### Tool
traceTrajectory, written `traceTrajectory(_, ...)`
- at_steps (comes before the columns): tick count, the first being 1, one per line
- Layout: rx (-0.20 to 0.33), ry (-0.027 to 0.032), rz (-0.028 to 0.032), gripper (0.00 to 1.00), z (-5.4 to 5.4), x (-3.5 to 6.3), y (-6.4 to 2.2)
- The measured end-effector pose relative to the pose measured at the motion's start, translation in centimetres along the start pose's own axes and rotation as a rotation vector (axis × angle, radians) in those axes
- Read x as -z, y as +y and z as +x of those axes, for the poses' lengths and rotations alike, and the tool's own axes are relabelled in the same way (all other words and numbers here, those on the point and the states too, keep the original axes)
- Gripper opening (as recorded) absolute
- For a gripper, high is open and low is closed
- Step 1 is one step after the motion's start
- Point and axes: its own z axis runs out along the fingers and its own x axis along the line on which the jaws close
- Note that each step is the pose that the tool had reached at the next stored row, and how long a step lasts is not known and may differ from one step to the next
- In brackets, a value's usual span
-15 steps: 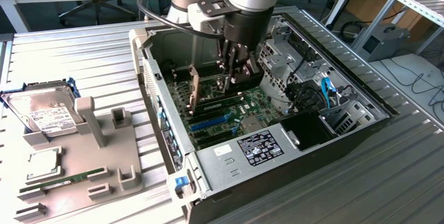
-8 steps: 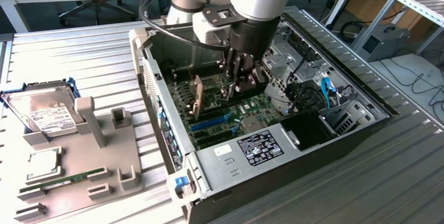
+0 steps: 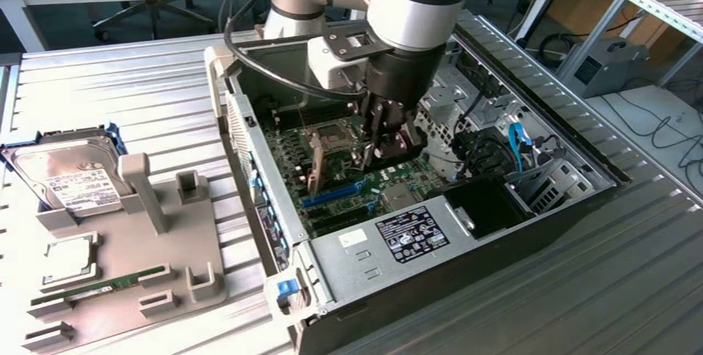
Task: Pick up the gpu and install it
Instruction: 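Insert the gpu into the slot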
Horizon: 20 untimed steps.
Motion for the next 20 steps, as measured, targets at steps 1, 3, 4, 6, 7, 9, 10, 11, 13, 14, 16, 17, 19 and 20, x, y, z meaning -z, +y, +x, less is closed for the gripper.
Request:
traceTrajectory(1, 0.0, 0.0, 0.0, 0.27, 0.0, -0.16, 0.0)
traceTrajectory(3, 0.0, 0.0, 0.0, 0.27, 0.01, -0.31, 0.01)
traceTrajectory(4, 0.0, 0.0, 0.0, 0.27, 0.01, -0.33, 0.01)
traceTrajectory(6, 0.0, 0.0002, 0.0001, 0.27, 0.01, -0.52, 0.01)
traceTrajectory(7, 0.0, 0.0003, 0.0, 0.27, 0.01, -0.53, 0.01)
traceTrajectory(9, 0.0, 0.0003, 0.0, 0.27, 0.01, -0.58, 0.02)
traceTrajectory(10, 0.0, 0.0004, 0.0, 0.27, 0.02, -0.6, 0.02)
traceTrajectory(11, 0.0, 0.0005, 0.0, 0.27, 0.02, -0.61, 0.02)
traceTrajectory(13, 0.0, 0.0005, 0.0, 0.27, 0.02, -0.63, 0.04)
traceTrajectory(14, 0.0, 0.0004, 0.0, 0.27, 0.01, -0.65, 0.06)
traceTrajectory(16, 0.0, 0.0004, 0.0001, 0.27, -0.1, -0.66, 0.08)
traceTrajectory(17, 0.0, 0.0005, 0.0001, 0.27, -0.16, -0.66, 0.08)
traceTrajectory(19, 0.0, 0.0003, 0.0, 0.27, -0.28, -0.67, 0.09)
traceTrajectory(20, 0.0, 0.0004, 0.0, 0.27, -0.34, -0.67, 0.1)
